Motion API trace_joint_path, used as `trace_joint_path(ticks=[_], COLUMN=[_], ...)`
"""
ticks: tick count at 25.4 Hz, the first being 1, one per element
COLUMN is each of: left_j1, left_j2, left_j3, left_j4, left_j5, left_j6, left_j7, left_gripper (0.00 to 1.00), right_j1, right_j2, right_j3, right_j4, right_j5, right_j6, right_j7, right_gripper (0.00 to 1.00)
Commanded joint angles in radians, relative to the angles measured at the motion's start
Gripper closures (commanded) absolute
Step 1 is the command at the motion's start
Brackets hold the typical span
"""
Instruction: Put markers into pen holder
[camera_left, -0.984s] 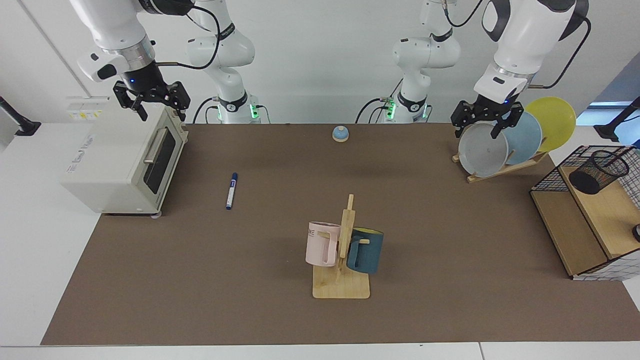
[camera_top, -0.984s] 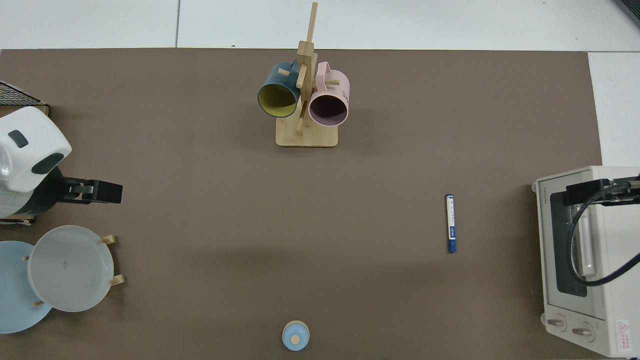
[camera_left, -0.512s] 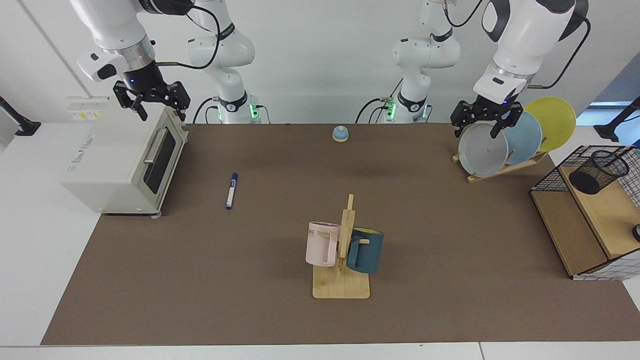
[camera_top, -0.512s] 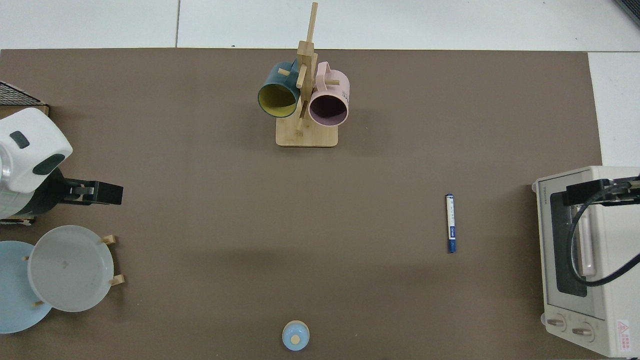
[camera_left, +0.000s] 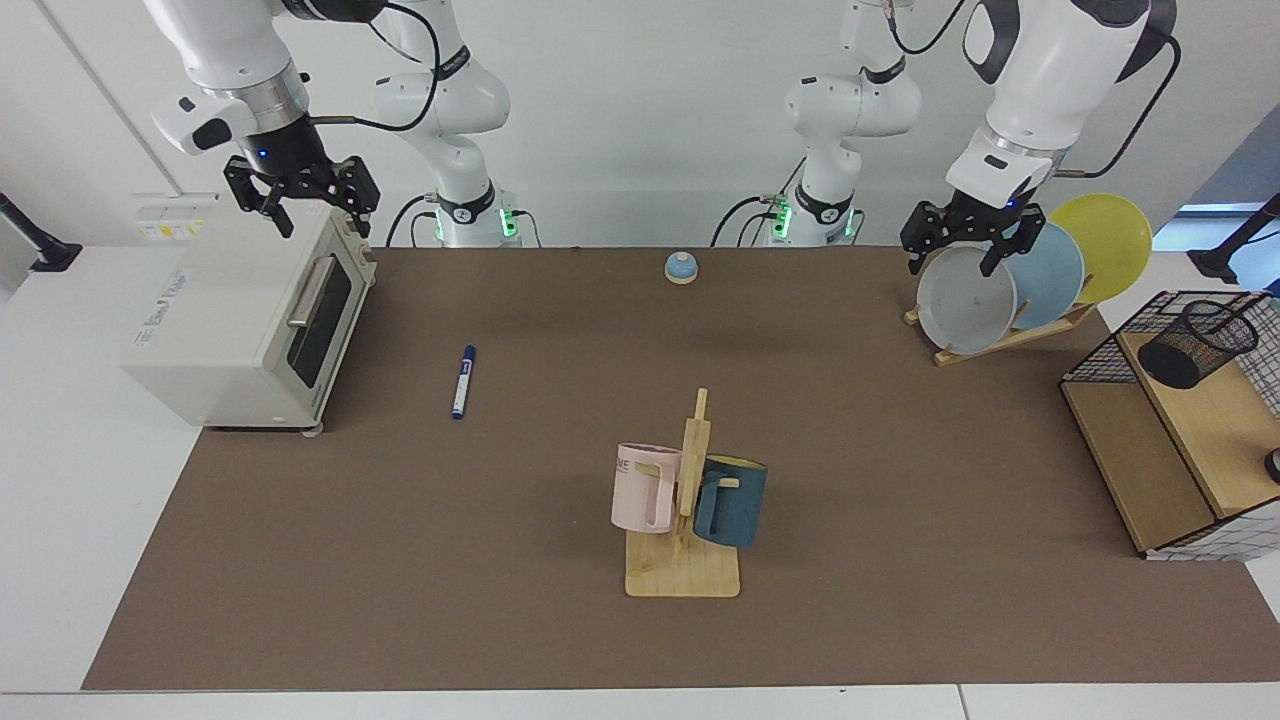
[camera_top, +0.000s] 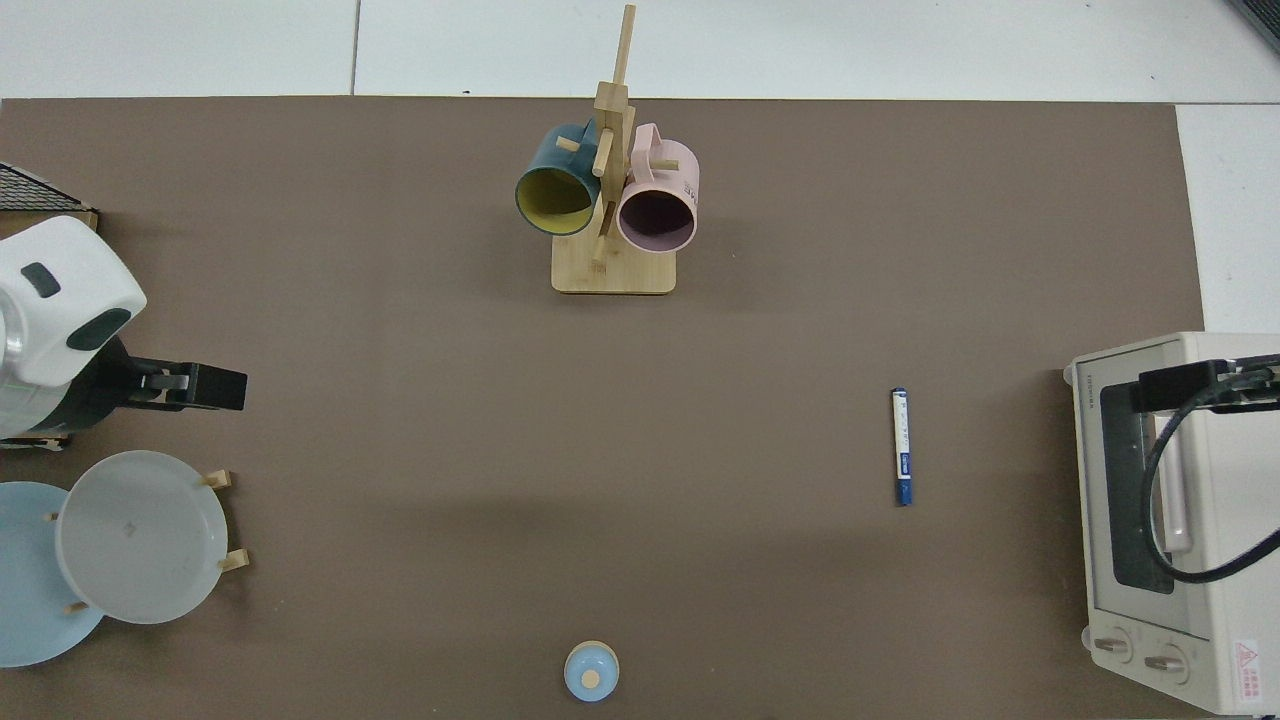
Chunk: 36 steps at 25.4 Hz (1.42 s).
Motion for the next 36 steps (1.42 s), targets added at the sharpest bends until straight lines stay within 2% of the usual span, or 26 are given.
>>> trace_joint_path(ticks=[1,7,11,17,22,24,28,31,36], left_j1=[-0.013,-0.009,-0.009,-0.012,-0.010,-0.012,-0.012,-0.012,-0.015], left_j2=[-0.018,-0.018,-0.018,-0.018,-0.018,-0.018,-0.018,-0.018,-0.018], left_j3=[0.007,0.007,0.007,0.007,0.007,0.007,0.007,0.007,0.007], left_j4=[-0.017,-0.017,-0.017,-0.015,-0.017,-0.017,-0.017,-0.017,-0.017], left_j5=[0.004,0.004,0.004,0.004,0.004,0.004,0.004,0.004,0.004], left_j6=[-0.010,-0.018,-0.010,-0.008,-0.012,-0.012,-0.013,-0.012,-0.010], left_j7=[0.009,0.010,0.010,0.010,0.010,0.010,0.009,0.009,0.003], left_gripper=[0.00,0.00,0.00,0.00,0.00,0.00,0.00,0.00,0.00], right_j1=[-0.009,-0.001,0.050,0.050,0.065,0.077,0.076,0.077,0.077], right_j2=[-0.023,0.026,0.052,0.151,0.231,0.238,0.239,0.236,0.236], right_j3=[0.009,0.035,0.040,0.040,0.040,0.040,0.040,0.040,0.040], right_j4=[-0.043,-0.089,-0.158,-0.229,-0.322,-0.363,-0.423,-0.485,-0.535], right_j5=[0.001,0.001,0.009,0.011,0.011,0.011,0.011,0.011,0.011], right_j6=[0.058,0.132,0.241,0.359,0.545,0.585,0.599,0.663,0.715], right_j7=[0.030,0.069,0.079,0.072,0.081,0.087,0.113,0.148,0.159], right_gripper=[0.00,0.00,0.00,0.00,0.00,0.00,0.00,0.00,0.00])
